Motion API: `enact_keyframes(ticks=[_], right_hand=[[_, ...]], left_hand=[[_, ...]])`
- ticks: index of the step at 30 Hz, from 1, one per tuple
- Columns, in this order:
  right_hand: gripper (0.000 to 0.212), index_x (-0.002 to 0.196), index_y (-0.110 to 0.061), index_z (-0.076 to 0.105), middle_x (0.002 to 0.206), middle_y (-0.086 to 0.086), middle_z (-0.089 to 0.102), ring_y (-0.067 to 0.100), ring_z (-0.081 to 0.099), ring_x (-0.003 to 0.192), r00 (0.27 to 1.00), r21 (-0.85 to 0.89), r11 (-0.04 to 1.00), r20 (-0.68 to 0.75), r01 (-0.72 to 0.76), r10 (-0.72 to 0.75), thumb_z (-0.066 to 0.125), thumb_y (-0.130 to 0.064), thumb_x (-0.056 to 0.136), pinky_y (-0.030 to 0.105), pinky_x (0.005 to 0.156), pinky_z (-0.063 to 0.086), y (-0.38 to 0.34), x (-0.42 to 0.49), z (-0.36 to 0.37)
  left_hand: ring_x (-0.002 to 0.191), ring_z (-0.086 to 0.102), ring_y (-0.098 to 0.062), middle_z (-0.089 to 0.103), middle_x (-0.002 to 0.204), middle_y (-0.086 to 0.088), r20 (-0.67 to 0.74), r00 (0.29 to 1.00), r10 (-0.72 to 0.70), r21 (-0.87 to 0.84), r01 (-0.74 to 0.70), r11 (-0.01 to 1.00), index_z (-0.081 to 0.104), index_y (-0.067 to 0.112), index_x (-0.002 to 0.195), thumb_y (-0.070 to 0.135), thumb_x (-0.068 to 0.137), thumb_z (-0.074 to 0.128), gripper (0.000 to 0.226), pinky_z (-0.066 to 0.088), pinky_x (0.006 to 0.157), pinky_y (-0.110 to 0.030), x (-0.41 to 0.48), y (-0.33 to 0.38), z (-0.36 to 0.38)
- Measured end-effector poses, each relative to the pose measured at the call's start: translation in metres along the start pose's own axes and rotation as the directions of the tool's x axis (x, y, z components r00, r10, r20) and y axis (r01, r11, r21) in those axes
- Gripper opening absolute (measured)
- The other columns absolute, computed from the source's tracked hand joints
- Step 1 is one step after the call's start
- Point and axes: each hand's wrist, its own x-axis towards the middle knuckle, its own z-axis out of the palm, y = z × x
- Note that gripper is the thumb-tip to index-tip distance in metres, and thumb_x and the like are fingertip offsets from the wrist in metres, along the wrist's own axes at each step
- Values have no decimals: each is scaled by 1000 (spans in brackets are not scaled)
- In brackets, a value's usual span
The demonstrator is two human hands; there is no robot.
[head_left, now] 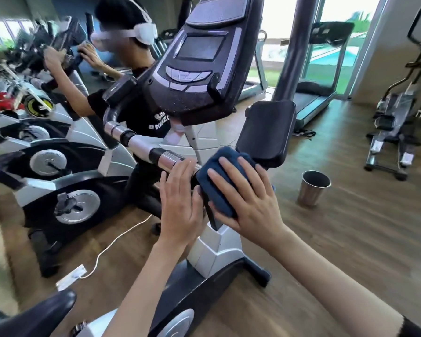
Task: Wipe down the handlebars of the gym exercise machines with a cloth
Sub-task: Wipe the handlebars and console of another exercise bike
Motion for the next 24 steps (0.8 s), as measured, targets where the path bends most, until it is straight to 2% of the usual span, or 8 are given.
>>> enact_keyframes(ticks=[2,6,8,12,16,21,24], right_hand=[[52,140,-22,41,144,2,40,25,36,136,997,19,999,-66,-36,37,49,-49,96,41,114,26,-3,7,3],[46,142,-16,39,146,4,38,25,35,137,988,62,986,-34,154,-152,40,-37,101,38,116,24,21,1,-6],[47,143,-15,38,145,3,39,25,35,137,980,86,976,-33,200,-198,41,-36,101,37,116,26,37,-5,-10],[52,144,-17,35,145,4,38,24,28,140,991,123,983,-42,133,-129,46,-40,99,39,115,26,29,-6,-2],[45,137,-14,46,142,5,50,25,37,135,996,108,993,-85,43,-34,49,-37,98,40,113,27,-1,10,5],[41,140,-13,42,144,5,47,28,37,135,977,77,974,-40,211,-209,40,-29,103,40,114,25,12,7,-2],[44,145,-11,34,150,5,35,27,25,142,955,35,955,-22,296,-295,38,-25,104,39,119,17,36,-5,-3]], left_hand=[[143,25,-14,35,149,-2,-5,1000,-4,-21,4,1000,27,18,145,20,96,30,48,12,118,-49,1,0,2],[142,25,-15,36,148,-3,-12,1000,4,-28,-5,1000,29,16,144,20,97,28,47,11,118,-46,1,0,4],[142,25,-14,36,148,-3,-8,1000,3,-21,-4,1000,31,14,144,19,96,28,48,11,118,-48,0,-1,3],[142,23,-10,34,148,2,8,1000,17,-26,-17,1000,29,17,144,19,96,27,48,13,118,-51,0,-3,1],[142,24,-10,34,149,2,20,999,27,-34,-26,999,25,22,145,19,96,26,49,15,116,-54,1,-5,-2],[143,24,-11,35,149,-1,19,999,37,-20,-37,999,26,19,145,16,92,29,53,12,118,-52,0,-7,-2],[142,26,-11,37,149,-2,16,999,45,7,-45,999,31,15,144,18,96,29,48,12,118,-49,-1,-7,-3]])
